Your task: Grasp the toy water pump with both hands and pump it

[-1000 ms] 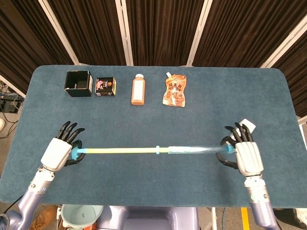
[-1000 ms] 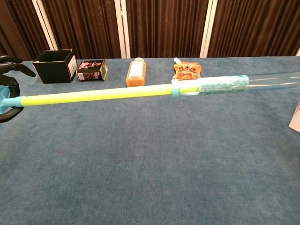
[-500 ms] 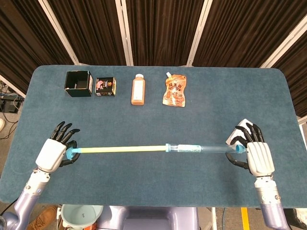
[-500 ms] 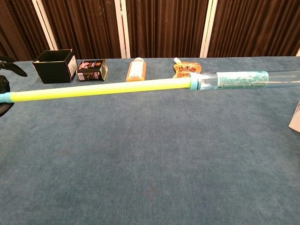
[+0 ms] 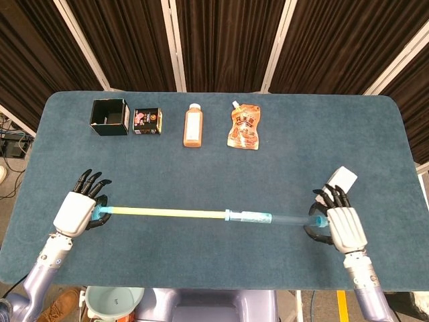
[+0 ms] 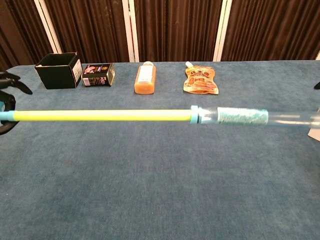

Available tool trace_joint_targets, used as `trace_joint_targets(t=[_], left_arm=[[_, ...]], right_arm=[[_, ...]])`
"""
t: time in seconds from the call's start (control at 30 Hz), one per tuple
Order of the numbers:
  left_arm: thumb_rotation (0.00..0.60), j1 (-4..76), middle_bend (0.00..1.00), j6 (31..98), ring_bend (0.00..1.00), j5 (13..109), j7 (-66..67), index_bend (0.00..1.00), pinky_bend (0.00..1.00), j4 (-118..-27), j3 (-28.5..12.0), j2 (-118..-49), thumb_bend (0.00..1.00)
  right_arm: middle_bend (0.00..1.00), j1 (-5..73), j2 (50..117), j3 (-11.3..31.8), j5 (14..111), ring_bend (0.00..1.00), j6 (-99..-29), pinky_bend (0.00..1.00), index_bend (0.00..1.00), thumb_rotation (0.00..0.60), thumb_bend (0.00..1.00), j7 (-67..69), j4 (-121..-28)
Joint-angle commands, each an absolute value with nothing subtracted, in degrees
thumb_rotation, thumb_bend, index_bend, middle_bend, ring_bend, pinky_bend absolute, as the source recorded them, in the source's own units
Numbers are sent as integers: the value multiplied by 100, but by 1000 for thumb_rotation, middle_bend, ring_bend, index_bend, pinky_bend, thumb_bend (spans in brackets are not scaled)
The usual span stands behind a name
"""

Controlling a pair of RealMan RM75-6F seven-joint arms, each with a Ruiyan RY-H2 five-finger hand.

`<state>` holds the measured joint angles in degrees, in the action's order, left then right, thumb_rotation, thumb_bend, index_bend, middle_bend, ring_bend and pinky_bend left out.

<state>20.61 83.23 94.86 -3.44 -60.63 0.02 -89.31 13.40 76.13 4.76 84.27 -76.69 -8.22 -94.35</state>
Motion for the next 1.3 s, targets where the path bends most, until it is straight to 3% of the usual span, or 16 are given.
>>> trace_joint_targets(t=[0.03,0.2,0.47,0.57,0.63,0.7,0.93,1.1,1.3], left_arm=[[600,2032,214,7980,87,9301,-232,689,55,-5887,82,-8990,597],[600,2046,157,7537,80,9133,-291,578,55,-5647,166,-9124,551],[600,2192,131,7143,78,9015,-705,309,55,-5511,134,-9282,499],[600,2235,130,7124,77,8993,-826,218,55,-5494,84,-9360,434],[600,2251,114,7160,68,9011,-909,129,55,-5525,69,-9382,307],[600,2253,95,7225,51,9045,-965,76,55,-5570,67,-9387,222],[600,2224,49,7379,20,9206,-1104,40,54,-6105,182,-9048,125],[600,2226,23,7258,20,9302,-1296,11,54,-7281,396,-8231,103],[600,2107,23,7566,21,9356,-1127,14,54,-8649,453,-7095,103]], right_arm=[[205,1394,7877,379,8448,83,-7551,12,774,600,356,-980,-9152],[200,1421,8145,310,8424,83,-7444,12,754,600,356,-968,-8836],[174,1461,8356,224,8460,82,-7323,12,607,600,335,-844,-8521],[134,1478,8394,179,8528,70,-7305,12,407,600,235,-798,-8420],[52,1501,8372,134,8616,36,-7279,12,130,600,59,-663,-8399],[5,1549,8281,36,8722,8,-7168,9,7,600,0,-579,-8361],[0,1642,7735,-268,9038,0,-6929,0,0,600,0,174,-8724],[0,1713,7046,-511,9228,0,-6756,0,0,600,0,696,-9292],[0,1445,6445,-380,9271,0,-7498,0,0,600,0,382,-9722]])
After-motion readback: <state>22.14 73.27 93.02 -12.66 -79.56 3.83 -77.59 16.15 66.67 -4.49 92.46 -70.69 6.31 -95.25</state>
